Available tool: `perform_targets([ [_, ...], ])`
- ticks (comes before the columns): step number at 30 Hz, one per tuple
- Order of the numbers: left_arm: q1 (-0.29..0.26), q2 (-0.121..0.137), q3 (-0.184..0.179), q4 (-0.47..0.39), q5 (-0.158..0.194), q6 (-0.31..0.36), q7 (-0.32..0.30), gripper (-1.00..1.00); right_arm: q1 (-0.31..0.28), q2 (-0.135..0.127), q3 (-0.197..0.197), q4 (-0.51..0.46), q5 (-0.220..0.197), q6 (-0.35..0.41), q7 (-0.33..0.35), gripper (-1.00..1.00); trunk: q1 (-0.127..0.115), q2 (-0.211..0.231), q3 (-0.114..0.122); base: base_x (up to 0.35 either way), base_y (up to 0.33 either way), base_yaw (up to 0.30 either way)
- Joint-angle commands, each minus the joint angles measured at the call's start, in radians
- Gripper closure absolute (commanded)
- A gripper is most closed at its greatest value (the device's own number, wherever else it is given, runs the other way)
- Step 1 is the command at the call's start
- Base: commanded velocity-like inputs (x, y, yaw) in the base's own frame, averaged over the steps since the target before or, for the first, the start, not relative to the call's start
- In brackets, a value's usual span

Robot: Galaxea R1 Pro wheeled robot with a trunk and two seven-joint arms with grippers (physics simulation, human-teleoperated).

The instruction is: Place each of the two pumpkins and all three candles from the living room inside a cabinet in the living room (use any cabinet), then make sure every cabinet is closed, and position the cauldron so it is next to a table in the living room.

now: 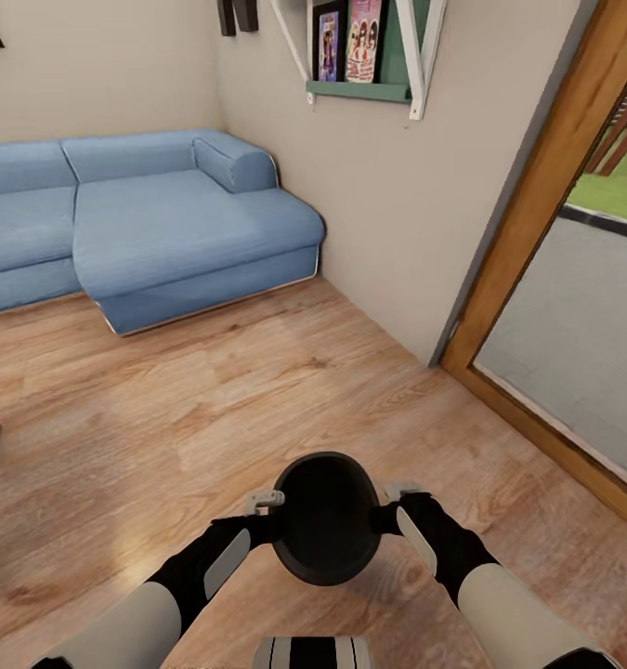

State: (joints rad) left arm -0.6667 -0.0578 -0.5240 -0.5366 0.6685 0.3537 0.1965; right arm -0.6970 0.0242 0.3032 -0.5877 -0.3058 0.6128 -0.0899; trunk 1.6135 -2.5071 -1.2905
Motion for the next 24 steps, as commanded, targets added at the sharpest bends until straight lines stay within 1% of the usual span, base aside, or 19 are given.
perform_targets([
  [1, 0.000, 0.000, 0.004, 0.015, -0.013, 0.002, 0.020, 1.00, 0.000, 0.011, -0.006, -0.008, -0.038, -0.038, 0.009, 1.00, 0.000, 0.000, 0.000, 0.000, 0.000, 0.069],
  [3, 0.000, 0.000, 0.004, 0.015, -0.013, 0.002, 0.020, 1.00, -0.001, 0.011, -0.006, -0.008, -0.038, -0.038, 0.010, 1.00, 0.000, 0.000, 0.000, 0.000, 0.000, 0.036],
  [4, 0.005, 0.006, -0.004, -0.004, 0.001, 0.006, 0.006, 1.00, 0.006, 0.005, 0.004, 0.006, 0.010, 0.002, 0.003, 1.00, 0.000, 0.000, 0.000, 0.000, 0.000, 0.000],
  [5, 0.011, 0.012, -0.001, -0.004, 0.005, 0.008, 0.011, 1.00, 0.006, 0.001, 0.004, 0.003, 0.009, -0.004, 0.004, 1.00, 0.000, 0.000, 0.000, 0.000, 0.000, 0.000],
  [7, 0.023, 0.020, -0.002, -0.028, 0.009, 0.010, 0.019, 1.00, 0.006, 0.001, 0.007, 0.004, -0.005, -0.005, 0.004, 1.00, 0.000, 0.000, 0.000, 0.000, 0.000, 0.000],
  [9, 0.029, 0.017, 0.001, -0.041, 0.008, 0.001, 0.021, 1.00, 0.006, -0.001, 0.018, 0.003, -0.008, -0.012, 0.002, 1.00, 0.000, 0.000, 0.000, 0.000, 0.000, 0.000],
  [11, 0.028, 0.017, -0.007, -0.042, 0.021, 0.000, 0.029, 1.00, 0.007, 0.000, 0.025, 0.005, -0.015, -0.018, 0.001, 1.00, 0.000, 0.000, 0.000, 0.000, 0.000, 0.000],
  [14, 0.023, 0.018, -0.021, -0.038, 0.035, -0.001, 0.032, 1.00, 0.008, 0.000, 0.028, 0.010, -0.017, -0.018, 0.002, 1.00, 0.000, 0.000, 0.000, 0.000, 0.000, 0.000],
  [20, 0.020, 0.018, -0.032, -0.036, 0.044, -0.002, 0.033, 1.00, 0.008, -0.001, 0.027, 0.010, -0.017, -0.019, 0.001, 1.00, 0.000, 0.000, 0.000, 0.000, 0.000, 0.000],
  [24, 0.017, 0.018, -0.044, -0.034, 0.055, -0.002, 0.034, 1.00, 0.008, -0.001, 0.029, 0.009, -0.024, -0.019, -0.003, 1.00, 0.000, 0.000, 0.000, 0.000, 0.000, 0.000],
])
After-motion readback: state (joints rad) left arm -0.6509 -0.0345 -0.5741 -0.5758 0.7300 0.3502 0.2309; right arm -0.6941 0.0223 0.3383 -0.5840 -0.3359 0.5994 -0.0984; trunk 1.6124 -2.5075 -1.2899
